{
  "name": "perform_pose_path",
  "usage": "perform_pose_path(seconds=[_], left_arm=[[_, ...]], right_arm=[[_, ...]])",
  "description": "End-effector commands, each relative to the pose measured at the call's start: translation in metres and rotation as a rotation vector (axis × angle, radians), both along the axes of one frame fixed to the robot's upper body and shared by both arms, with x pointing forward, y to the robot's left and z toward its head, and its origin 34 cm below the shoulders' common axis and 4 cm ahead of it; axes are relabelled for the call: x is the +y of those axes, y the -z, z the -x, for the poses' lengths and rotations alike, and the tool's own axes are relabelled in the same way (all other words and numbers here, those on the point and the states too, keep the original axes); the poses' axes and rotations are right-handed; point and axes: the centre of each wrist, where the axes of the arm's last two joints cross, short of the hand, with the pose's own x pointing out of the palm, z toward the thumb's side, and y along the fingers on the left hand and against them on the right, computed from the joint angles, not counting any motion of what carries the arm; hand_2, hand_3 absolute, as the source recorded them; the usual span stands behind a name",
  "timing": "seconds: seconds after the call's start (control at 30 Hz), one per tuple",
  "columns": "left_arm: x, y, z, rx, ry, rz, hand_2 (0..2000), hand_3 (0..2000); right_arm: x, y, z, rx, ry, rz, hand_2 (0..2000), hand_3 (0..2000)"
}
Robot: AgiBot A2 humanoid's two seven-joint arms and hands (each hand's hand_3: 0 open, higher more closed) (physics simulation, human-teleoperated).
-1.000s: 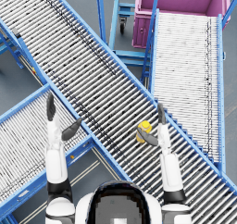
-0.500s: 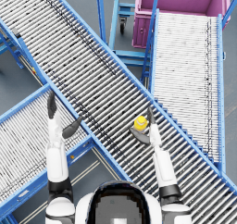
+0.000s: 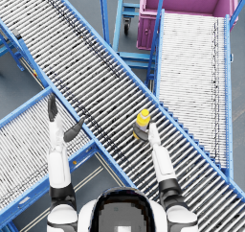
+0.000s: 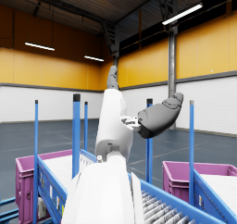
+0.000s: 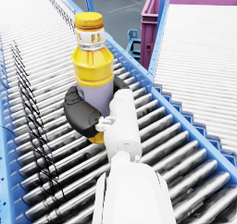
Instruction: Pick up the oil and place it on the left assembly line, put the cola on the right, and keep Sprite still
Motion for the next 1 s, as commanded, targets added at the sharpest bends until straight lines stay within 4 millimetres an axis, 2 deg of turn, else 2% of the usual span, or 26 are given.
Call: perform_pose_path(seconds=[0.03, 0.1, 0.13, 0.17, 0.2, 0.23, 0.3, 0.37, 0.43, 0.5, 0.53, 0.57, 0.7, 0.87, 0.9, 0.93, 1.0], left_arm=[[0.001, 0.001, -0.002, 0.006, -0.003, 0.003, 0, 0], [0.002, 0.001, -0.001, 0.004, -0.007, 0.006, 0, 0], [0.001, -0.001, 0.000, -0.005, -0.004, 0.004, 0, 0], [-0.001, -0.001, 0.001, -0.007, 0.003, 0.002, 0, 0], [-0.004, 0.001, 0.001, 0.000, 0.014, -0.002, 0, 0], [-0.005, 0.004, 0.000, 0.012, 0.018, -0.001, 0, 0], [-0.014, 0.008, 0.002, 0.026, 0.050, -0.013, 0, 0], [-0.023, 0.011, 0.001, 0.038, 0.083, -0.025, 0, 0], [-0.032, 0.018, 0.000, 0.067, 0.116, -0.037, 0, 0], [-0.038, 0.027, -0.002, 0.100, 0.135, -0.043, 0, 0], [-0.040, 0.030, -0.002, 0.111, 0.142, -0.045, 0, 0], [-0.041, 0.031, -0.003, 0.116, 0.145, -0.045, 0, 0], [-0.052, 0.040, -0.003, 0.150, 0.185, -0.057, 0, 0], [-0.066, 0.049, 0.001, 0.181, 0.236, -0.075, 0, 0], [-0.071, 0.053, 0.003, 0.194, 0.256, -0.084, 0, 0], [-0.078, 0.057, 0.006, 0.202, 0.285, -0.097, 0, 0], [-0.086, 0.063, 0.010, 0.222, 0.317, -0.111, 0, 0]], right_arm=[[0.004, -0.014, -0.003, -0.049, 0.000, -0.009, 2000, 1960], [0.008, -0.039, 0.001, -0.142, 0.022, -0.031, 2000, 2000], [0.006, -0.071, -0.002, -0.252, 0.043, -0.069, 2000, 2000], [0.005, -0.082, -0.003, -0.288, 0.052, -0.083, 2000, 2000], [0.005, -0.103, -0.004, -0.369, 0.027, -0.107, 2000, 2000], [0.006, -0.111, -0.003, -0.404, -0.005, -0.118, 2000, 2000], [0.009, -0.149, 0.000, -0.545, -0.075, -0.152, 2000, 2000], [0.012, -0.177, 0.004, -0.651, -0.130, -0.174, 2000, 2000], [0.015, -0.191, 0.006, -0.702, -0.163, -0.186, 2000, 2000], [0.016, -0.196, 0.007, -0.723, -0.178, -0.190, 2000, 2000], [0.016, -0.198, 0.009, -0.737, -0.285, -0.046, 2000, 2000], [0.018, -0.200, 0.009, -0.741, -0.215, -0.155, 2000, 2000], [0.034, -0.213, 0.015, -0.787, -0.279, -0.166, 2000, 2000], [0.048, -0.216, 0.016, -0.793, -0.342, -0.158, 2000, 2000], [0.047, -0.215, 0.016, -0.810, -0.625, 0.263, 2000, 2000], [0.056, -0.219, 0.017, -0.810, -0.427, -0.074, 2000, 2000], [0.059, -0.221, 0.016, -0.813, -0.420, -0.073, 2000, 2000]])
